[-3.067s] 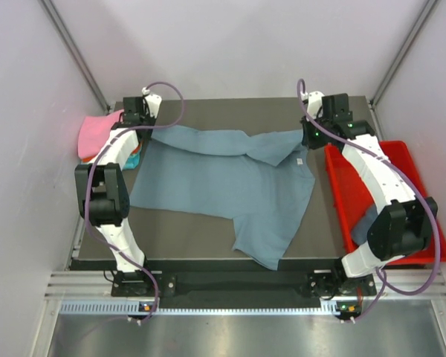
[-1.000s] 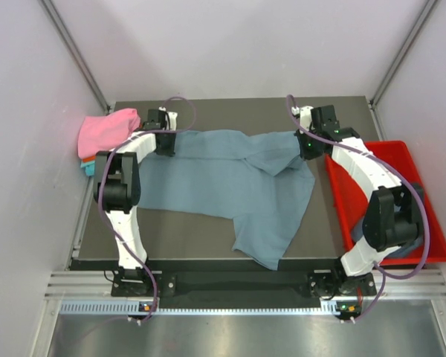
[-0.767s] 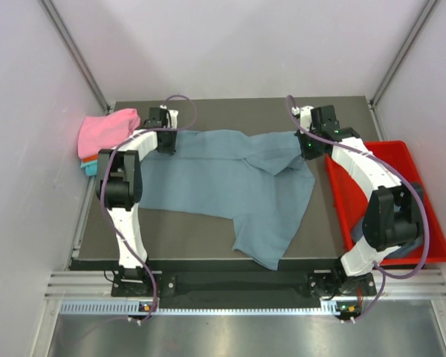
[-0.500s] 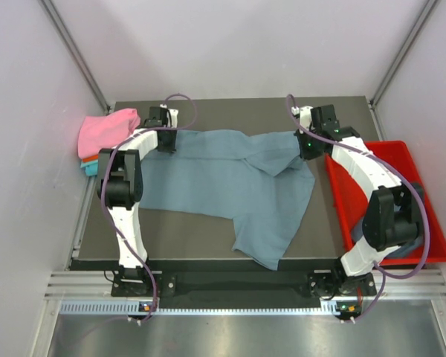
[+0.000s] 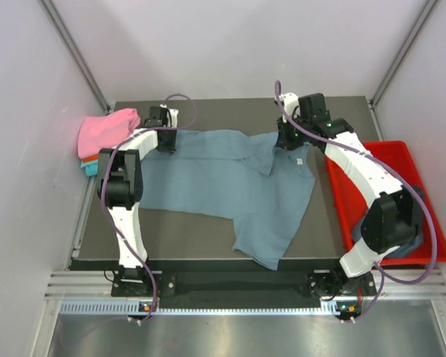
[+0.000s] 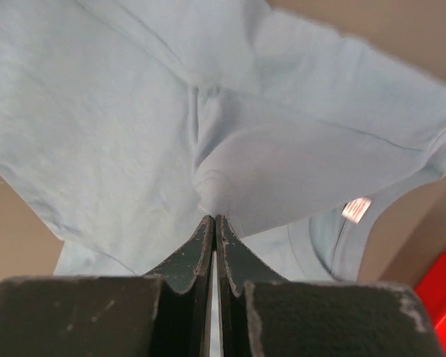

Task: Fold and stack the t-shirts
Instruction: Fold the tshirt

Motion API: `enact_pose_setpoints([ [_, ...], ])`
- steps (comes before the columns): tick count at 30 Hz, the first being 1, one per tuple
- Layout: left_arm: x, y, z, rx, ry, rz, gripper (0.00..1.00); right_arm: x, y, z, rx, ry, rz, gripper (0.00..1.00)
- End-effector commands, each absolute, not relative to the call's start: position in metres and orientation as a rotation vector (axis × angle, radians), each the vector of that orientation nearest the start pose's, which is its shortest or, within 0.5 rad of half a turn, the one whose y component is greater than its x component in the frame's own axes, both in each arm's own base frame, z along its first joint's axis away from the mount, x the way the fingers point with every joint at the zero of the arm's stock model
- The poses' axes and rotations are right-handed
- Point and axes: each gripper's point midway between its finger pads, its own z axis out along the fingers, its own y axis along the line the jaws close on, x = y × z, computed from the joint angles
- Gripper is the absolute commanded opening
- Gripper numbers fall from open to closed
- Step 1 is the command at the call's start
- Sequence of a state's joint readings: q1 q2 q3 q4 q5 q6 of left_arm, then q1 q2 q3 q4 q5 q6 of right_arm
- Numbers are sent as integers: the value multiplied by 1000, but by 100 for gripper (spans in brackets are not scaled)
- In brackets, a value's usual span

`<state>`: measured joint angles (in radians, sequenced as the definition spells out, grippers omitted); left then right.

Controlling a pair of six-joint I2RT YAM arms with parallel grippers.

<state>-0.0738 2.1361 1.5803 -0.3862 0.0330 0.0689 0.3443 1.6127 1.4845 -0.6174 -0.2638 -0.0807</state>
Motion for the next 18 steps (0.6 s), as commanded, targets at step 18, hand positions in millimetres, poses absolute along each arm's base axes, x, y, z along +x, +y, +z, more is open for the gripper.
enact_pose_setpoints([
  [18,515,-29,45,172,2491,27,22,395,73,121,-367,2486,138,16],
])
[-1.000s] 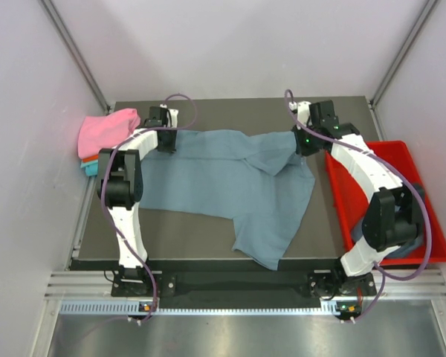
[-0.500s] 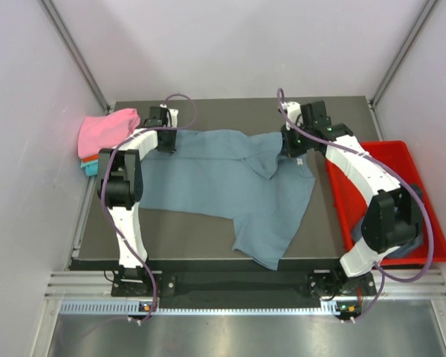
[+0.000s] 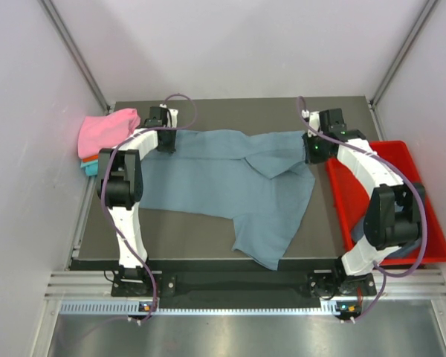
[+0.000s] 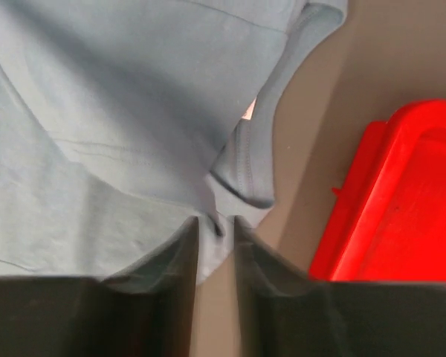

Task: Fold and stack the t-shirts
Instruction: Fold the tshirt

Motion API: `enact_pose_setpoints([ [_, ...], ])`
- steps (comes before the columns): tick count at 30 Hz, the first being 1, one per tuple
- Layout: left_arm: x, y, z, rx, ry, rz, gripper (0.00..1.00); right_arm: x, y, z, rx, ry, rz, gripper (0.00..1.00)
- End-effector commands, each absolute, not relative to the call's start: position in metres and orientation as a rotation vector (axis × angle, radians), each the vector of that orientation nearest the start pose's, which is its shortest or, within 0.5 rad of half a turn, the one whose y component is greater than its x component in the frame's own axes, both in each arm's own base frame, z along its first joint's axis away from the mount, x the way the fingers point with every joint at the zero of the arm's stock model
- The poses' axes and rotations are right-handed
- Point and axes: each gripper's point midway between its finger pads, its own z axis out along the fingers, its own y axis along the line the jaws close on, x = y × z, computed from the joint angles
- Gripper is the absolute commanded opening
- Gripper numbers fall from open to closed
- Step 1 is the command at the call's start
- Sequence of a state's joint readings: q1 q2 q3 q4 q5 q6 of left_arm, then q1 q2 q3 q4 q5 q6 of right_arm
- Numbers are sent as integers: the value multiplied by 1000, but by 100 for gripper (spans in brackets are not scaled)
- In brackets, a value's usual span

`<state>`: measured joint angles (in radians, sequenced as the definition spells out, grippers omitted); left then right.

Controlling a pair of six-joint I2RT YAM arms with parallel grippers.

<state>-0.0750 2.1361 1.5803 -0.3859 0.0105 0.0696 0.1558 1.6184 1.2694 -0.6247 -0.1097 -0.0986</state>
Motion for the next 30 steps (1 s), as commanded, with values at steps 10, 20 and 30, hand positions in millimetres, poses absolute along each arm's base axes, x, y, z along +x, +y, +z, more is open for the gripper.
enact_pose_setpoints([
  [10,510,-27,45,171,2494,36,22,395,140,189,-856,2172,47,54],
  [20,506,-25,52,170,2485,50,21,360,202,120,-1227,2229,186,29],
  [30,508,-26,56,176,2477,57,21,358,233,77,-1346,2298,254,27],
])
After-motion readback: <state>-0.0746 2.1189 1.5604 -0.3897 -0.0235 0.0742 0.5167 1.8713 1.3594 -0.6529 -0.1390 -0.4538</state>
